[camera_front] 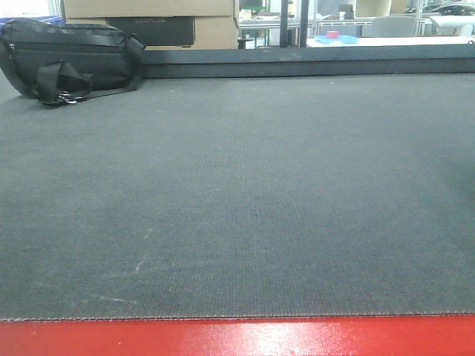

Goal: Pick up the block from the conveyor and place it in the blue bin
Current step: 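Lift both held blocks up off the conveyor belt, then drive the base away from the conveyor toward the blue-bin shelves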

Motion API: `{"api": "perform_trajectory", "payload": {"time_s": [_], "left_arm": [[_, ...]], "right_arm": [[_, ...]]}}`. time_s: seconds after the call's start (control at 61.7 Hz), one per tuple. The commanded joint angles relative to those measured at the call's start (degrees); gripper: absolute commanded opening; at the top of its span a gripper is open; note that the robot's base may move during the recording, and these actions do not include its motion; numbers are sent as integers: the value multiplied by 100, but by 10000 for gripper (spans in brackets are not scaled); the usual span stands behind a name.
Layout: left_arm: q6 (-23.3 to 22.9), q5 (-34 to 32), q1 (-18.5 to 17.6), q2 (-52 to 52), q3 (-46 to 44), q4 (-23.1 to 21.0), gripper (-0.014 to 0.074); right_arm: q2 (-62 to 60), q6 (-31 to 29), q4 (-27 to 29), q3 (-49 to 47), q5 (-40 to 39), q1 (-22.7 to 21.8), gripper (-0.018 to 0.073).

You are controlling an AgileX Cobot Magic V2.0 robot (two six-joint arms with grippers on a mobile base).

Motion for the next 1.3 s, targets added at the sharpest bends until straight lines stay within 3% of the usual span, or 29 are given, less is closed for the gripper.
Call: {"api": "perform_trajectory", "payload": {"time_s": [0.0, 1.28], "left_arm": [[18, -123, 14, -28, 7, -40, -111], [18, -123, 14, -28, 7, -40, -111]], "right_arm": [[-37, -10, -11, -1, -155, 2, -162], [-37, -10, -11, -1, -155, 2, -162]]}}
